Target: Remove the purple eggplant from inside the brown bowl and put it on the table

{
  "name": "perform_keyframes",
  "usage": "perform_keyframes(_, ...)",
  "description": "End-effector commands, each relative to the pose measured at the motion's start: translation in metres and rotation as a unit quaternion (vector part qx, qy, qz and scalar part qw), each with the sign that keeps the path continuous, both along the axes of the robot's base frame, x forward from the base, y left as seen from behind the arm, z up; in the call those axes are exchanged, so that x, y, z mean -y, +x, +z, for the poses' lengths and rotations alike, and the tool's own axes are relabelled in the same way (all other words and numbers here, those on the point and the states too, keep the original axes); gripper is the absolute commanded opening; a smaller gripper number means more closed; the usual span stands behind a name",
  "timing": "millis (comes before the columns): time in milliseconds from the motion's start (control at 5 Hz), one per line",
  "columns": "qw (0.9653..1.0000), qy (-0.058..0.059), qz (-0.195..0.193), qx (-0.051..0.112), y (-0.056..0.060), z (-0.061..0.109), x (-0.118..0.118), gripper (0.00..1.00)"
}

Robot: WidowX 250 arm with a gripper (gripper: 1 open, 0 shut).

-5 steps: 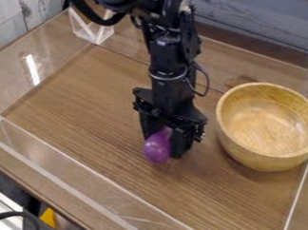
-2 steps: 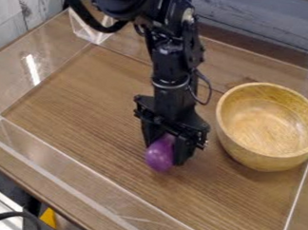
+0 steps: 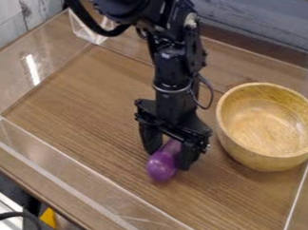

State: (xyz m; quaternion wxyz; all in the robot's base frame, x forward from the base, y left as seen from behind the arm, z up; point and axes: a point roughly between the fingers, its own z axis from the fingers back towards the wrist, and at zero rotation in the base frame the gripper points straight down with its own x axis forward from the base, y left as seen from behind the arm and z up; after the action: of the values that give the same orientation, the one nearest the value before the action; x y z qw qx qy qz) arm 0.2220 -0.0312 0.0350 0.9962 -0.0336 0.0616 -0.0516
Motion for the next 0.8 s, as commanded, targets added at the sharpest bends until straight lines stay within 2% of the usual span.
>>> perform_keyframes(0,0.9993,-0.002,0.002,0.037,0.009,0.021,0.002,1.0)
perform_keyframes(600,0.9989,0.0,0.018,0.044,0.012,0.037,0.002,1.0)
